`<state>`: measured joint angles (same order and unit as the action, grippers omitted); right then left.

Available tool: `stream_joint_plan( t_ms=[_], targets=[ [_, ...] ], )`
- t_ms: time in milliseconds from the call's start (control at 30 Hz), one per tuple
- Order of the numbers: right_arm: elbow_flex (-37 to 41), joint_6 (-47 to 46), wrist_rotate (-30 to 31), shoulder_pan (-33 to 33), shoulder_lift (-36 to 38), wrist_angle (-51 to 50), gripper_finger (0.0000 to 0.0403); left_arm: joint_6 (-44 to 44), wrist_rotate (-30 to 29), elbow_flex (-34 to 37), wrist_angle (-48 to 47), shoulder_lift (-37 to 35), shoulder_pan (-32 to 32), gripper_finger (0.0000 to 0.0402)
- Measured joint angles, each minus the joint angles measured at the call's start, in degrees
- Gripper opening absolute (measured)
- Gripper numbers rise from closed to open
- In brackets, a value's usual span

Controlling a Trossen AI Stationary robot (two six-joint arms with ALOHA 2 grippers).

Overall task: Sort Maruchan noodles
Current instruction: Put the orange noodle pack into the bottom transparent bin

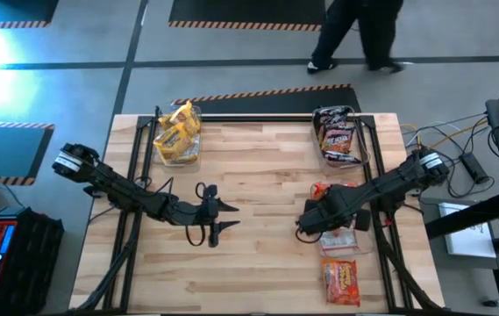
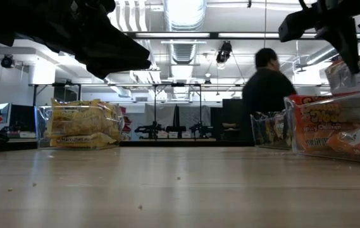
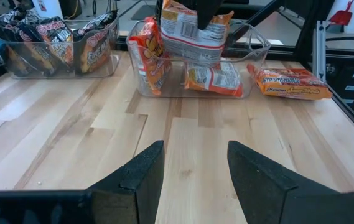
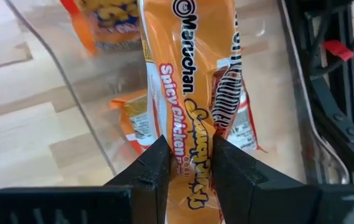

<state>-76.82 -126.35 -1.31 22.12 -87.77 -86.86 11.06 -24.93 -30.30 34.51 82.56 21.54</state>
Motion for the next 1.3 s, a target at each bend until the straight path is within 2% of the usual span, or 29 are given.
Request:
stream_joint_plan(
  t_ms=[133, 333, 500, 633, 767, 933, 1033, 1167, 1300],
  targets=[
    [0.0, 1.3, 1.3, -1.3, 0.0, 0.6, 0.0096, 0.2, 0.0, 0.0, -0.1, 0.0, 0.0, 0.016],
    [-0.5, 7.2, 1.7, -4.1, 0.3, 3.9, 0.0145, 0.3, 0.0, 0.0, -0.4, 0.0, 0.0, 0.016],
    [-3.3, 12.5, 2.9, -5.7, 0.3, 6.2, 0.0181, 0.3, 0.0, 0.0, -1.1, 0.0, 0.0, 0.016],
    [-7.0, 16.0, 4.5, -5.4, 0.3, 6.2, 0.0188, 0.5, 0.0, 0.0, -2.1, 0.0, 0.0, 0.016],
    [-8.6, 16.0, 9.3, -1.8, 0.4, 8.3, 0.0179, 2.1, 0.0, 0.0, -2.5, 0.0, 0.0, 0.016],
    [-8.2, 19.4, 17.1, 5.0, 0.0, 19.2, 0.0165, 3.9, 0.1, 0.0, -2.5, 0.0, 0.0, 0.016],
    [-8.2, 21.2, 19.6, 9.4, -1.8, 25.7, 0.0159, 6.5, 1.2, 0.0, -2.5, 0.0, 0.2, 0.016],
    [-8.2, 20.1, 19.2, 14.7, -6.0, 29.5, 0.0155, 10.4, 5.4, 0.0, -2.1, 0.2, 1.7, 0.016],
    [-8.3, 16.5, 12.9, 19.1, -11.1, 31.7, 0.0157, 12.7, 6.0, 0.0, 0.0, 1.8, 5.4, 0.016]
  ],
)
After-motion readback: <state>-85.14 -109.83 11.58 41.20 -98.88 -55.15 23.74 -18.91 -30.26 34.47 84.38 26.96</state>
